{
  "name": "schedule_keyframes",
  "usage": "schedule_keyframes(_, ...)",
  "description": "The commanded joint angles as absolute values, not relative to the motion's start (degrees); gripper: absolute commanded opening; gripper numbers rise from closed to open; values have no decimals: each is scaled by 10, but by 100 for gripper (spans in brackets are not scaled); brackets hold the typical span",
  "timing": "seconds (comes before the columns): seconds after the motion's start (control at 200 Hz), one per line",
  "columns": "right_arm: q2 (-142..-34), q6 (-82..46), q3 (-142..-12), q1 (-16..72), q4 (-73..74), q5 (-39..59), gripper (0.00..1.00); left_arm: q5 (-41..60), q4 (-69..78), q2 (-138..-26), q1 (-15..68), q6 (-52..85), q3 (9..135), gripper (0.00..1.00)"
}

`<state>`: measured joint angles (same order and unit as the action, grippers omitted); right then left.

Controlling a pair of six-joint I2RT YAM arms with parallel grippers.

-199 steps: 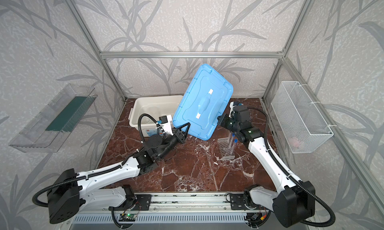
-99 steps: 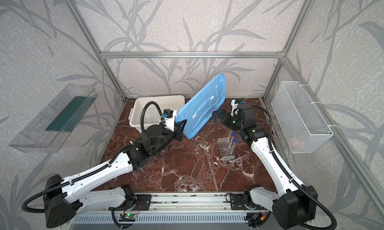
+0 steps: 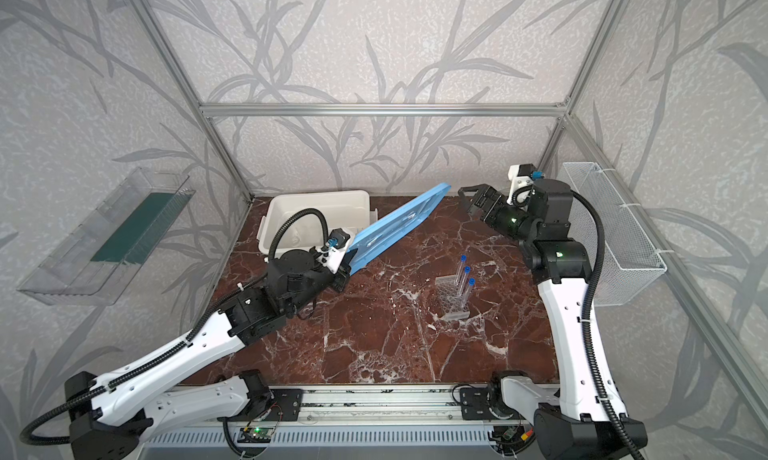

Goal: Organize the chemistry lab equipment
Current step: 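Grasp the lid's raised edge with the left gripper while the right gripper holds it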

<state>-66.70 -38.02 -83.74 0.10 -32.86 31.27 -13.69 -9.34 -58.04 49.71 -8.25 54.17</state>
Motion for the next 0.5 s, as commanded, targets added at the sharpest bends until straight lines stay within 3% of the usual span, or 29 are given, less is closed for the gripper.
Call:
schedule_keyframes(0.0, -709, -386, -869, 1, -388, 368, 100, -150, -96, -559, 508, -118, 544, 0)
schedule_keyframes(0.275, -764, -406, -856, 19, -374, 386, 97, -194, -94, -560, 547, -167, 533, 0)
schedule_keyframes(0.5, -801, -406, -841, 37, -365, 386, 90, -286, -66, -569, 593, -212, 515, 0)
